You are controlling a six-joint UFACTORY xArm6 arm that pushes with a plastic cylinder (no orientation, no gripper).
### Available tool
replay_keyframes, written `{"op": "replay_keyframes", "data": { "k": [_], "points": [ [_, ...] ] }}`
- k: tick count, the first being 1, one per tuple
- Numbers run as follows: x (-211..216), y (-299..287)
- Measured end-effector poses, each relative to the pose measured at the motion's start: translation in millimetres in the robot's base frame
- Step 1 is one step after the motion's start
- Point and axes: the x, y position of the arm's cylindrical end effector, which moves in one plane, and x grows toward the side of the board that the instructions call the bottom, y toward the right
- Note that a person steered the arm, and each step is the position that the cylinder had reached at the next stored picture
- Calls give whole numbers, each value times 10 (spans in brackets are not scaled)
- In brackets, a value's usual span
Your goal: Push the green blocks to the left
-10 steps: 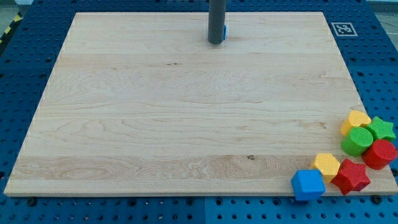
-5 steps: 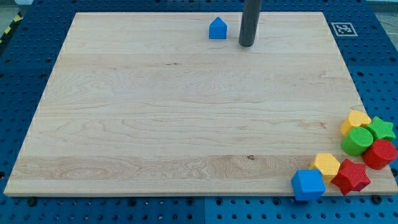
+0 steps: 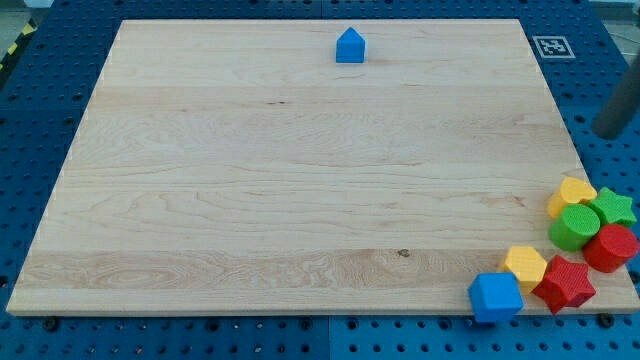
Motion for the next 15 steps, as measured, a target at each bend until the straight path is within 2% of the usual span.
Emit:
{"op": "replay_keyframes", "data": {
  "k": [2,4,6,8,12,15],
  "points": [
    [36,12],
    [623,7],
    [881,5],
    [1482,3],
    [1229,1],
    [1230,-195]
  ]
}}
